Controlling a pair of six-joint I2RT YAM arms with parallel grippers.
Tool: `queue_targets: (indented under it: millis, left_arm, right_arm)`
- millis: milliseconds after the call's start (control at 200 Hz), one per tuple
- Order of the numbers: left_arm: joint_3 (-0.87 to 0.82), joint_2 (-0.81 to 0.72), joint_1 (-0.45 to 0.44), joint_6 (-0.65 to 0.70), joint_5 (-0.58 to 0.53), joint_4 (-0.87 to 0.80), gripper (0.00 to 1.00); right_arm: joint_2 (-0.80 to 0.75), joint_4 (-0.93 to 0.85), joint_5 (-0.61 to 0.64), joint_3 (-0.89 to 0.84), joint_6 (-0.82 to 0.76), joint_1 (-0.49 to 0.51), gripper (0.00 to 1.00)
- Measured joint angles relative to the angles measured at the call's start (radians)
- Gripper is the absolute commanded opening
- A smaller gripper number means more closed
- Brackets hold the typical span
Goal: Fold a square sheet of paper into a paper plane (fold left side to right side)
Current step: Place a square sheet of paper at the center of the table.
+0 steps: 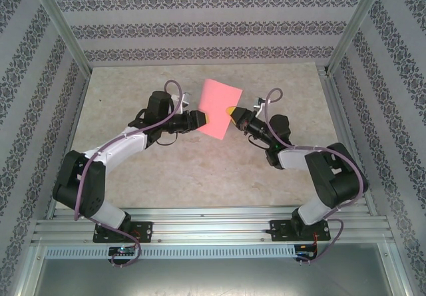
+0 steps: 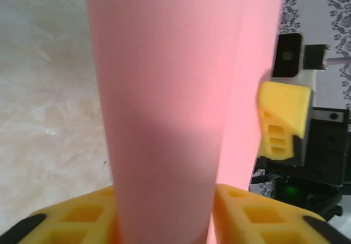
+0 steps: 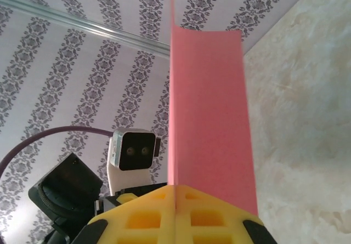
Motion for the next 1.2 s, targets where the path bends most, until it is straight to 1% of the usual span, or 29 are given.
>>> queue_targets:
  millis: [60,105,170,275,355,445,535,604,714,844,979,1139,1204]
  left_arm:
    - [0.000,-0.029,0.005,0.034,-0.034,-0.048,0.79]
    - [0.000,-0.063,0.012,0.054,-0.058,-0.078,0.84]
    - [-0.003,-0.127,0.035,0.088,-0.087,-0.105,0.91]
    - [-0.017,-0.262,0.095,0.147,-0.138,-0.113,0.97]
    - [-0.039,-0.365,0.133,0.201,-0.174,-0.108,1.00]
    - [-0.068,-0.444,0.144,0.259,-0.187,-0.092,1.00]
    - [-0.122,-0.512,0.144,0.319,-0.164,-0.036,1.00]
    - [-0.161,-0.563,0.144,0.364,-0.132,0.007,1.00]
    - [-0.186,-0.626,0.144,0.428,-0.067,0.062,1.00]
    - [-0.186,-0.656,0.144,0.470,0.020,0.130,1.00]
    - [-0.186,-0.644,0.144,0.475,0.104,0.182,1.00]
    - [-0.184,-0.608,0.124,0.476,0.193,0.200,1.00]
    - [-0.175,-0.588,0.105,0.483,0.223,0.199,0.97]
  right_arm:
    - [-0.065,-0.097,-0.006,0.008,-0.071,-0.006,0.00]
    - [-0.122,-0.211,-0.010,0.029,-0.143,-0.006,0.00]
    - [-0.209,-0.412,-0.011,0.081,-0.294,-0.005,0.00]
    - [-0.333,-0.760,-0.012,0.235,-0.563,0.005,0.00]
    - [-0.396,-0.993,-0.015,0.366,-0.763,0.019,0.00]
    - [-0.436,-1.221,-0.020,0.500,-0.947,0.044,0.00]
    - [-0.448,-1.421,-0.016,0.615,-1.103,0.087,0.00]
    - [-0.448,-1.540,-0.005,0.687,-1.199,0.131,0.00]
    - [-0.463,-1.665,0.031,0.756,-1.316,0.189,0.00]
    - [-0.512,-1.727,0.080,0.781,-1.400,0.237,0.00]
    - [-0.562,-1.734,0.118,0.791,-1.459,0.279,0.00]
    - [-0.594,-1.725,0.131,0.791,-1.491,0.298,0.00]
    - [-0.600,-1.709,0.130,0.791,-1.497,0.298,0.00]
